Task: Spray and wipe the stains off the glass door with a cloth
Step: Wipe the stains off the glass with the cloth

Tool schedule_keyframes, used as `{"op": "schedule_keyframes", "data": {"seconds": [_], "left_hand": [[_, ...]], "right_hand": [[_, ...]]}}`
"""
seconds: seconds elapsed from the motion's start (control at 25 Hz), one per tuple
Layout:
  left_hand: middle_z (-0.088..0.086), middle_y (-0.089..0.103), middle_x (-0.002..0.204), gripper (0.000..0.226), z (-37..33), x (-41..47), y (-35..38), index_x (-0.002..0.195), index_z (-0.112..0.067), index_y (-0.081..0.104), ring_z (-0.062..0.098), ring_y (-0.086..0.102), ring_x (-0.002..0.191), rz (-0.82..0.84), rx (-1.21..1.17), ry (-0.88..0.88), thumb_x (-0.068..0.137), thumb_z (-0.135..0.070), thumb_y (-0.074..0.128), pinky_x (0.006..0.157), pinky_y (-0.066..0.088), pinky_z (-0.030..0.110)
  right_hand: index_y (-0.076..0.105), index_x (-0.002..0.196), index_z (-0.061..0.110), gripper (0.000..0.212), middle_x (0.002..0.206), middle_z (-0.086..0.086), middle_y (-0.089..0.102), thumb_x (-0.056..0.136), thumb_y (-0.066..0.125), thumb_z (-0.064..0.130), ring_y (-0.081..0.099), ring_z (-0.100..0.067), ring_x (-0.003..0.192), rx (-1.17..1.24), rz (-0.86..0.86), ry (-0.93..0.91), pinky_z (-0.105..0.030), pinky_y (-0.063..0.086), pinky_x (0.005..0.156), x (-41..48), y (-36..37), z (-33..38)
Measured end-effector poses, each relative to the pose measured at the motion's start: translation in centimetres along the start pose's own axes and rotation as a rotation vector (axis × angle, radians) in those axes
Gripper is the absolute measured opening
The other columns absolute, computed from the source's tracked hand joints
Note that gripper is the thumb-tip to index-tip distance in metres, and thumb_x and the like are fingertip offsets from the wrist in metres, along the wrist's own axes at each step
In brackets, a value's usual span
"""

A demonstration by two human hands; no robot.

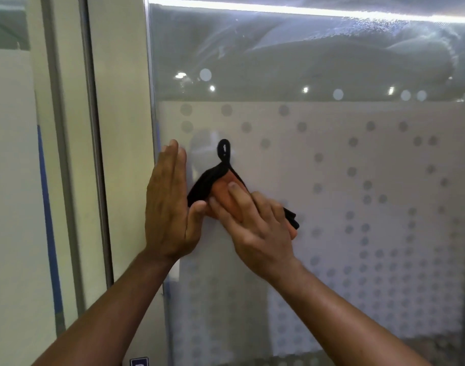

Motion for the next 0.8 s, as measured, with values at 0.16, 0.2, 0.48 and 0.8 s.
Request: {"op": "schedule_keyframes", "data": {"seconds": [0.16, 0.2, 0.48, 0.8], "left_hand": [[0.021, 0.012, 0.181, 0.083, -0.4, -0.1, 0.9, 0.171, -0.004, 0.02, 0.039, 0.011, 0.169, 0.085, 0.27, 0.02, 0.11, -0.061, 0.027, 0.136, 0.016, 0.059], [0.021, 0.012, 0.181, 0.083, -0.5, -0.1, 1.0, 0.171, -0.006, 0.02, 0.039, 0.011, 0.169, 0.094, 0.32, 0.031, 0.11, -0.061, 0.028, 0.136, 0.015, 0.059], [0.022, 0.017, 0.18, 0.081, -1.0, -0.1, 1.4, 0.171, -0.007, 0.024, 0.043, 0.016, 0.168, 0.075, 0.453, 0.028, 0.108, -0.056, 0.04, 0.135, 0.016, 0.061], [0.02, 0.017, 0.18, 0.082, -1.4, 0.0, 1.5, 0.171, -0.008, 0.024, 0.039, 0.014, 0.169, 0.059, 0.477, 0.037, 0.106, -0.053, 0.045, 0.135, 0.014, 0.059]], "right_hand": [[0.065, 0.143, 0.034, 0.048, 0.146, -0.009, 0.065, 0.101, 0.065, 0.011, 0.068, -0.036, 0.108, -0.095, -0.011, 0.102, -0.044, 0.05, 0.084, -2.9, -1.6, -7.4], [0.067, 0.141, 0.034, 0.045, 0.145, -0.01, 0.066, 0.103, 0.062, 0.011, 0.069, -0.037, 0.108, -0.107, -0.014, 0.137, -0.045, 0.05, 0.084, -3.5, -2.0, -9.5], [0.067, 0.142, 0.034, 0.047, 0.148, -0.018, 0.058, 0.1, 0.065, 0.014, 0.057, -0.044, 0.118, -0.189, -0.007, 0.427, -0.051, 0.044, 0.086, -7.7, -5.4, -26.4], [0.058, 0.149, 0.038, 0.061, 0.151, -0.021, 0.052, 0.093, 0.06, 0.013, 0.053, -0.046, 0.121, -0.176, -0.07, 0.843, -0.049, 0.039, 0.096, -13.4, -7.7, -38.1]]}}
Point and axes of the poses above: each hand's wrist, its own x-axis towards the middle knuckle, its own y-axis out of the palm, z = x × y, the point moved 4 cm from there along x, towards the middle knuckle
